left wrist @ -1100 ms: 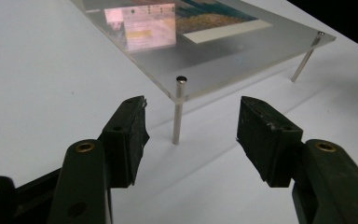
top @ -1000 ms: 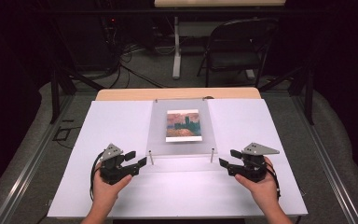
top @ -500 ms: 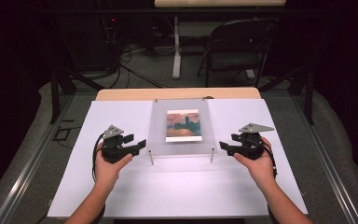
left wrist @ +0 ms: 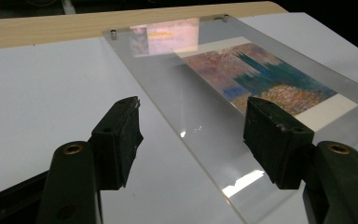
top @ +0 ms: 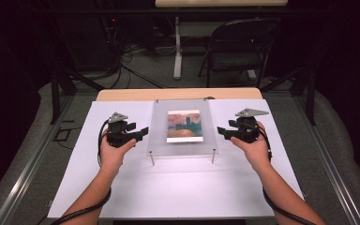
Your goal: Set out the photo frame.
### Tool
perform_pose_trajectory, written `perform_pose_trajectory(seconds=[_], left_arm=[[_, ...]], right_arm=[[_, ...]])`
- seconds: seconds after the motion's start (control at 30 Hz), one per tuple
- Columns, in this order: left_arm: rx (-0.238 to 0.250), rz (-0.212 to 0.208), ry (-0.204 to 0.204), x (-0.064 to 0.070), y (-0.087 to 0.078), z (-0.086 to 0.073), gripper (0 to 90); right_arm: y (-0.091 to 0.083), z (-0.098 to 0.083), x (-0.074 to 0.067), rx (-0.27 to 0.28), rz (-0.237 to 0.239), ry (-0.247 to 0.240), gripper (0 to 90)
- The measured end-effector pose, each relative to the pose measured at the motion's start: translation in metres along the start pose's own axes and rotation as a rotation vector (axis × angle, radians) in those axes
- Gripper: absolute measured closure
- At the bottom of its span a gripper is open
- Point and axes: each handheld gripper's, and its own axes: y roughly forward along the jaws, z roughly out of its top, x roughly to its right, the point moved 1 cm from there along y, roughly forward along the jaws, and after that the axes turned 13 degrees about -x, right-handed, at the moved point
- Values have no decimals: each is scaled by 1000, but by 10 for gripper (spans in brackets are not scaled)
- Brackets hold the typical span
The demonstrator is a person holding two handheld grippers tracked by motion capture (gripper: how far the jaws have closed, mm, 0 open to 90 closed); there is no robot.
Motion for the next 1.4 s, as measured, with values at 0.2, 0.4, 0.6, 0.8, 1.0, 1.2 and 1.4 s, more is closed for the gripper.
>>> perform_pose_trajectory(seconds=[0.2,0.4,0.6,0.8,1.0,1.2,1.4], left_arm=[[-9,-7,-8,-7,12,16,355],[-29,19,18,-10,24,32,352],[-43,50,-12,-16,40,42,351],[-62,66,-50,-22,54,46,352],[-84,76,-89,-28,70,46,352],[-93,26,-128,-30,81,43,353],[-110,24,-142,-28,88,43,352]], right_arm=[[14,17,8,-29,10,4,401],[26,33,12,-11,-2,33,386],[41,46,16,-2,-25,37,374],[59,49,21,-19,-38,73,366],[76,47,24,-38,-34,103,362],[89,45,24,-70,-18,118,362],[96,46,21,-92,3,127,364]])
